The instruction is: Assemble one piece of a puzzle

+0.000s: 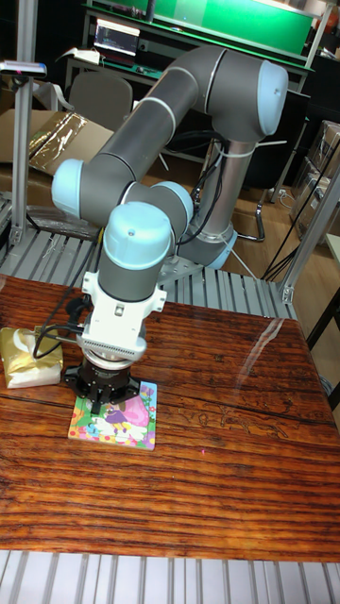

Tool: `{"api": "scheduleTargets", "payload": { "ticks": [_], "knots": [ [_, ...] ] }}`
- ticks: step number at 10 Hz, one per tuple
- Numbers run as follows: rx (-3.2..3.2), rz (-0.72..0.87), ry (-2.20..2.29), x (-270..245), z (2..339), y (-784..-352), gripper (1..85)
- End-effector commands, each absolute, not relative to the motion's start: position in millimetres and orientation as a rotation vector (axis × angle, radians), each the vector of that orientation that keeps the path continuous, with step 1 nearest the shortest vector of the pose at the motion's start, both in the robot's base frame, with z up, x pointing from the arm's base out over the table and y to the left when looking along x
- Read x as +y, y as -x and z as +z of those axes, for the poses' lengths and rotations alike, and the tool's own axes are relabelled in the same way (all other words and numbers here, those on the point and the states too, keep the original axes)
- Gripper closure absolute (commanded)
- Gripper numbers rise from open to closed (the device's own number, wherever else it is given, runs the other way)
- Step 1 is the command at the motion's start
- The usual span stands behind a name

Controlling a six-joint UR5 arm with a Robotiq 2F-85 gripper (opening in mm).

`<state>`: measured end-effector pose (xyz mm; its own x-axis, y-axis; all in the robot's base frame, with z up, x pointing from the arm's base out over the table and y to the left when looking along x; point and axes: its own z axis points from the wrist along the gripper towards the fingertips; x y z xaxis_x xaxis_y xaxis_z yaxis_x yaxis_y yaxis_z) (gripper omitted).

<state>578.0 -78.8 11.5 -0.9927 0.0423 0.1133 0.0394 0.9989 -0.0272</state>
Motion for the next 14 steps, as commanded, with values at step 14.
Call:
{"api": "scheduleTargets", "payload": {
  "ticks": [14],
  "knots": [
    [-3.09, 0.064, -0.044, -107.2, 10.9, -602.7, 84.3]
  ]
}}
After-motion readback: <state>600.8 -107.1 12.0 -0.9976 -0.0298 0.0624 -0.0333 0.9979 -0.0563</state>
